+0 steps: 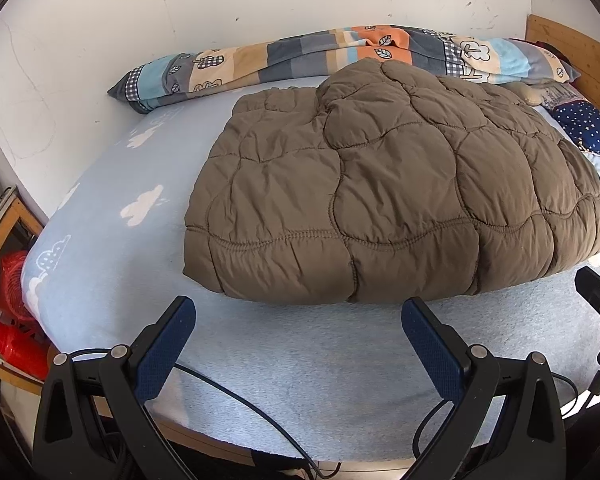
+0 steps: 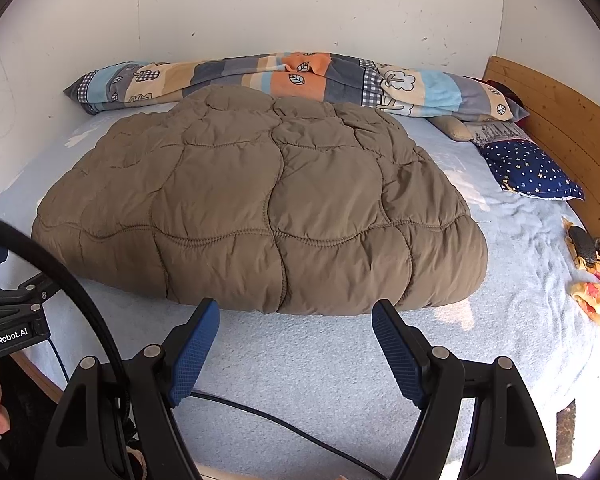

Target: Fold large clothes

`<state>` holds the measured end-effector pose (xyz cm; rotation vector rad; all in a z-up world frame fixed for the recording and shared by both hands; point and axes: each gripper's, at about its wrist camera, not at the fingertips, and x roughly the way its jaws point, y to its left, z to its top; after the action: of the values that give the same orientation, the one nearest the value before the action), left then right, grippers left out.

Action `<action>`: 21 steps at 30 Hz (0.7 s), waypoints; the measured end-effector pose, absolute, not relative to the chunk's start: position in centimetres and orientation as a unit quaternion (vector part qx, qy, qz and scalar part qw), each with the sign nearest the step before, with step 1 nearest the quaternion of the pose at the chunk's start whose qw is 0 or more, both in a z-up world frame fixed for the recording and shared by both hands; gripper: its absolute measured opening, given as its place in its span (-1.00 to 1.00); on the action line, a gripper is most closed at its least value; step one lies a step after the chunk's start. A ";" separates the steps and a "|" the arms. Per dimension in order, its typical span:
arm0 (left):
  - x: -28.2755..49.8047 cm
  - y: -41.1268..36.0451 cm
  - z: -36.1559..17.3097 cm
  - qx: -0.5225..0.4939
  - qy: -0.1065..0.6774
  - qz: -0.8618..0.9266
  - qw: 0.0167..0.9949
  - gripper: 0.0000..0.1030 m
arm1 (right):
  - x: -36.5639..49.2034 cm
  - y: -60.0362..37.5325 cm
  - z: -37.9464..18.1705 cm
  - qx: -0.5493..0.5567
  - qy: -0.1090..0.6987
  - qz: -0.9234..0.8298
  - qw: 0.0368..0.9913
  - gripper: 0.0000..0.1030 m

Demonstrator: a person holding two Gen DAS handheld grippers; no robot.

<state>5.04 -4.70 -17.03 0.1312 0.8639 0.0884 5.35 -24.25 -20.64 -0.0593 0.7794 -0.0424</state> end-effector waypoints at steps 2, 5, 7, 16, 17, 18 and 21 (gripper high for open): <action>5.0 -4.7 -17.0 0.065 0.417 0.043 0.905 1.00 | 5.4 -24.3 -20.6 -0.028 0.379 -0.021 0.925 0.60; 5.0 -4.8 -17.0 0.064 0.418 0.043 0.905 1.00 | 5.4 -24.3 -20.6 -0.029 0.379 -0.021 0.925 0.60; 5.0 -4.8 -17.0 0.065 0.417 0.044 0.906 1.00 | 5.3 -24.3 -20.6 -0.029 0.379 -0.021 0.925 0.60; 4.9 -4.8 -16.9 0.066 0.416 0.047 0.906 1.00 | 5.3 -24.3 -20.5 -0.030 0.377 -0.021 0.926 0.60; 4.8 -4.8 -16.9 0.065 0.416 0.046 0.906 1.00 | 5.3 -24.3 -20.6 -0.031 0.377 -0.021 0.925 0.60; 4.8 -4.8 -16.9 0.065 0.417 0.046 0.905 1.00 | 5.3 -24.3 -20.6 -0.031 0.377 -0.021 0.925 0.60; 4.8 -4.8 -16.9 0.066 0.417 0.047 0.905 1.00 | 5.2 -24.4 -20.6 -0.030 0.377 -0.022 0.926 0.60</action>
<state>4.80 -4.80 -16.94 0.1368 0.8621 0.0978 5.20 -24.42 -20.58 -0.0611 0.7729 -0.0448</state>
